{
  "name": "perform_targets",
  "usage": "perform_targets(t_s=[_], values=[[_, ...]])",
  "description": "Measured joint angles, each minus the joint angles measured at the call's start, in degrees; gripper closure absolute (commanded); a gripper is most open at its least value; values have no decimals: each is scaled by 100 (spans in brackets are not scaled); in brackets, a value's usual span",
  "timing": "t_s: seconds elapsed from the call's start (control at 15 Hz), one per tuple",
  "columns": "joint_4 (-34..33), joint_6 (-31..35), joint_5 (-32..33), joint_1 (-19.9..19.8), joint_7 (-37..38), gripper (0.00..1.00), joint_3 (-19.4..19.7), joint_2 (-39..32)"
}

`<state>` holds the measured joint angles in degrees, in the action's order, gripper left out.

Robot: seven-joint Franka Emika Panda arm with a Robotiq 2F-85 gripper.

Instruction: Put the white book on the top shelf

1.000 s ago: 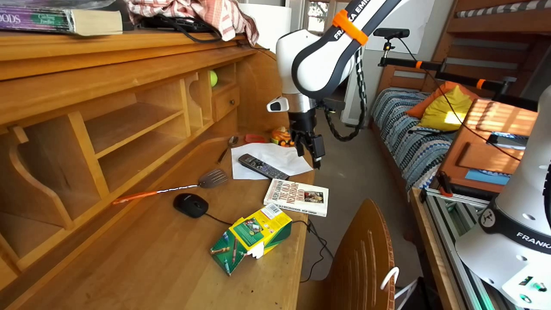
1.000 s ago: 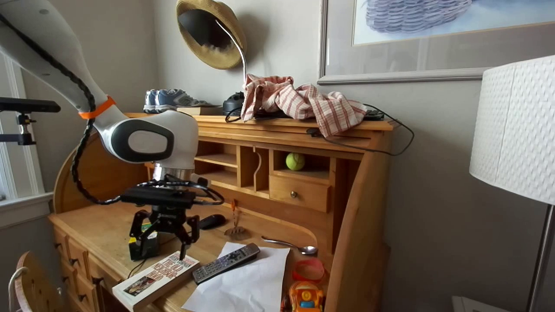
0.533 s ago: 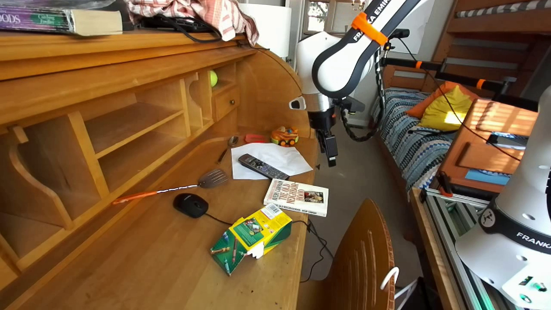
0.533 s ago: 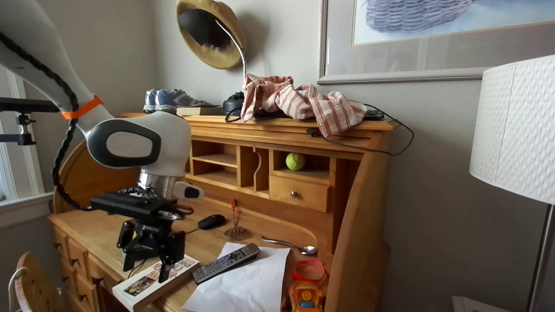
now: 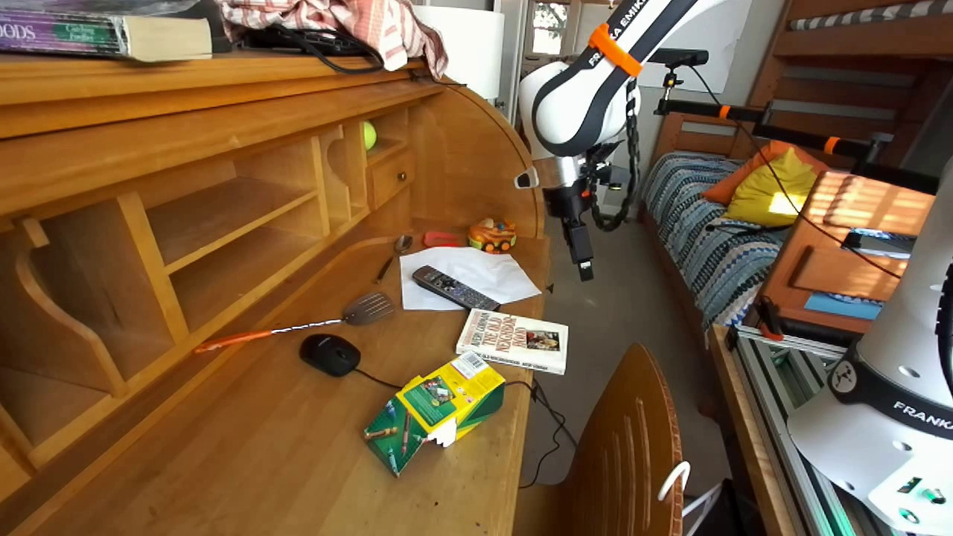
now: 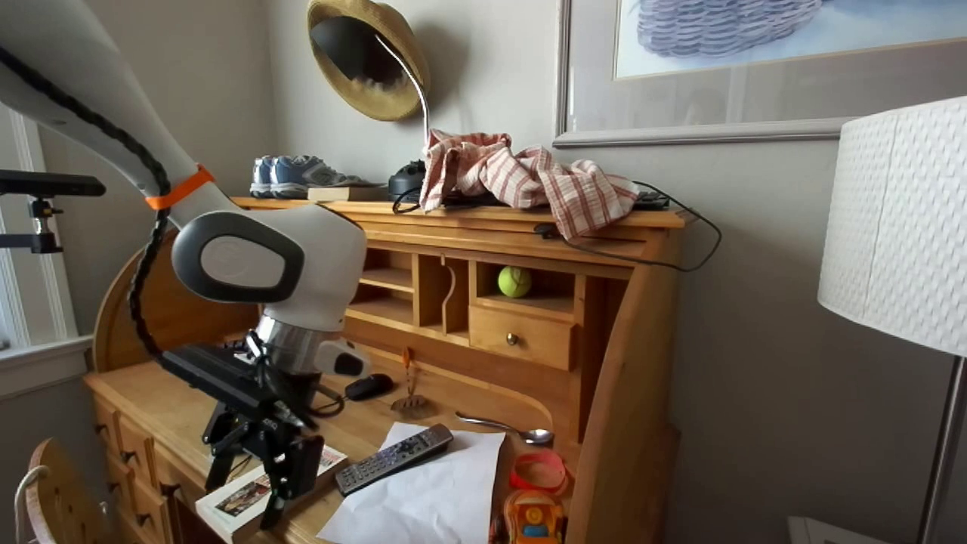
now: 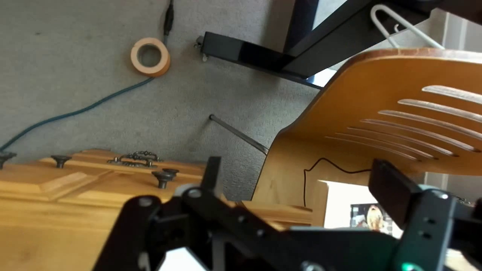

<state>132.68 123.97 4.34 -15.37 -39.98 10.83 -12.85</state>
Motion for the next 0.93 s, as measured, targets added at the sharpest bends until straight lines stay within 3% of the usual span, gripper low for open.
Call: perform_targets(t_s=[0.27, 0.53, 0.93], values=[[-448, -321, -961, -702, -1191, 0, 126, -471], [-596, -324, -2106, -1157, -2228, 0, 36, -867], [-610, -335, -3473, -1456, -2674, 0, -46, -1129]])
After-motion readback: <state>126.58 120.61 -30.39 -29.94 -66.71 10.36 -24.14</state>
